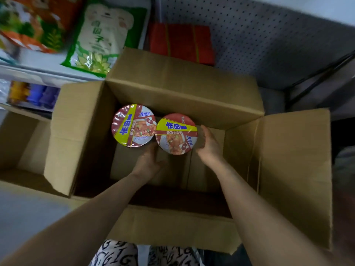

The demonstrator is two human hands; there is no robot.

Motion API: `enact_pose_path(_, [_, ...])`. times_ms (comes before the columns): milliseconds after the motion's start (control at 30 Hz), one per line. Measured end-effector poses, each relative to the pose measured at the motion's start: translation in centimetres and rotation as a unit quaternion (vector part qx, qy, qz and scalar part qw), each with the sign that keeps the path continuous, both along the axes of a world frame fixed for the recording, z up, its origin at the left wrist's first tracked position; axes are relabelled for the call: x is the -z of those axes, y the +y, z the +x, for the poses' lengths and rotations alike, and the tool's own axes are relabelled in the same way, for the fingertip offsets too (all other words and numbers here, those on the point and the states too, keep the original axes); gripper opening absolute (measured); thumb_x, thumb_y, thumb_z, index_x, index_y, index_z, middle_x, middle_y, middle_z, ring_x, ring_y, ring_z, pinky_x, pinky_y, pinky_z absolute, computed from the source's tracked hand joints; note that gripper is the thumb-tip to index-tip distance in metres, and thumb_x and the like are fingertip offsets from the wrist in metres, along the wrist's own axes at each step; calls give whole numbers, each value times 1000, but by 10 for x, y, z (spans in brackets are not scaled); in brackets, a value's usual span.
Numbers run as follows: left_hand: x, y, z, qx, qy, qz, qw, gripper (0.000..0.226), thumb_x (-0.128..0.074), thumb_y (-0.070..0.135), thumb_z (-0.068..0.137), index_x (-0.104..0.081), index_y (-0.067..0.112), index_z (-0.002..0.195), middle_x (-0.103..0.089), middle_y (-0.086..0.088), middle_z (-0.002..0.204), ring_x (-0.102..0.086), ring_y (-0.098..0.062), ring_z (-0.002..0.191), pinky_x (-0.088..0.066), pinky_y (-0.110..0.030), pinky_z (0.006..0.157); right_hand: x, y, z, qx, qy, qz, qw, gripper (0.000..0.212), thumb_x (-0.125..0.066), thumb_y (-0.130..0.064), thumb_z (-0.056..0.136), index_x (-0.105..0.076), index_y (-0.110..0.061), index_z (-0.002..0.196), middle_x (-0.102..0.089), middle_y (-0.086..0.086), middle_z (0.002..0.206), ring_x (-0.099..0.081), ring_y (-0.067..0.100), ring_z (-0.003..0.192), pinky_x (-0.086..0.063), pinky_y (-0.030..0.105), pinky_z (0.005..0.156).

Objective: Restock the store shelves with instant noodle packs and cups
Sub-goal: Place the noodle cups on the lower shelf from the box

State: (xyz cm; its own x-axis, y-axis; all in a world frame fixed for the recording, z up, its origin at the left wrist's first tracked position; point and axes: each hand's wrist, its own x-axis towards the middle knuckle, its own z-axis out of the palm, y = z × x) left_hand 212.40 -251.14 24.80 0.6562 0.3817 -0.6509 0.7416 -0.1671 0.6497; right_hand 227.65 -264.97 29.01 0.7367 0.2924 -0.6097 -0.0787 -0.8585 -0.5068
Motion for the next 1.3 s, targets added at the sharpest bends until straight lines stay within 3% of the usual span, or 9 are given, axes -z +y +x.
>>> enact_pose_path(167, [26, -5, 11, -44, -34, -14, 998, 88, -78, 6, 77, -30, 13, 150, -47, -5, 147, -44, -24, 135, -37, -26, 101, 36, 6, 12, -14, 21, 23, 999, 78, -70, -21, 91, -25, -30, 153, -43, 2, 151, -45, 23, 136, -50, 49, 102])
enact_pose_path(300, [31, -5, 19, -72, -50, -47, 995, 84, -75, -4, 78, -32, 10, 148, -50, -6, 143, -46, -20, 132, -39, -16, 88, 45, 10, 16, -23, 39, 38, 998, 70, -69, -21, 91, -31, -29, 150, -50, 3, 142, -50, 23, 129, -50, 50, 101])
enact_pose_path(533, [10, -8, 9, -102, -52, -93, 989, 81, -72, -14, 75, -37, 10, 144, -57, -8, 132, -55, -21, 122, -51, -31, 88, 19, -14, 1, -7, 91, 68, 993, 78, -72, -8, 87, -31, -28, 150, -50, 3, 140, -50, 20, 129, -50, 47, 102])
enact_pose_path(700, [-41, -1, 4, -114, -81, -73, 987, 81, -74, -11, 75, -37, 12, 144, -58, -6, 128, -55, -16, 116, -51, -32, 91, -35, -24, -7, 0, 118, 98, 988, 84, -74, -9, 85, -28, -31, 151, -50, -1, 140, -48, 14, 130, -46, 35, 100])
enact_pose_path(800, [-83, 9, 0, -127, -122, -47, 983, 79, -80, -2, 73, -42, 14, 141, -59, -5, 125, -59, -24, 117, -51, -43, 97, -77, -24, -11, 7, 121, 110, 987, 86, -76, -10, 84, -28, -32, 152, -51, -2, 140, -48, 16, 130, -43, 42, 108])
enact_pose_path(900, [-129, 19, -8, -128, -131, -23, 983, 76, -83, 6, 74, -45, 12, 140, -57, 0, 124, -57, -19, 116, -48, -35, 97, -122, -19, -13, 5, 111, 129, 985, 87, -78, -12, 82, -30, -33, 151, -53, -5, 136, -49, 16, 130, -42, 48, 110])
enact_pose_path(1033, [-180, 35, -25, -145, -166, -50, 974, 73, -83, 13, 75, -48, 18, 139, -61, 2, 124, -58, -13, 115, -50, -27, 93, -179, -9, -16, -6, 121, 196, 973, 82, -77, -6, 82, -36, -26, 150, -54, -25, 109, -55, -6, 104, -49, 27, 98])
enact_pose_path(1133, [-217, 45, -39, -175, -209, -100, 957, 66, -78, 11, 79, -48, 19, 137, -62, 6, 122, -62, 0, 107, -53, -14, 77, -211, 1, -25, -6, 118, 257, 959, 71, -76, -4, 82, -42, -21, 143, -58, -19, 118, -53, -12, 103, -49, 10, 76])
enact_pose_path(1300, [-262, 62, -62, -182, -262, -133, 938, 67, -79, 15, 80, -46, 14, 138, -61, 4, 126, -64, -3, 107, -55, -22, 89, -248, 22, -54, 24, 100, 331, 938, 61, -72, -4, 86, -45, -13, 140, -61, -12, 126, -59, -7, 110, -50, 29, 101])
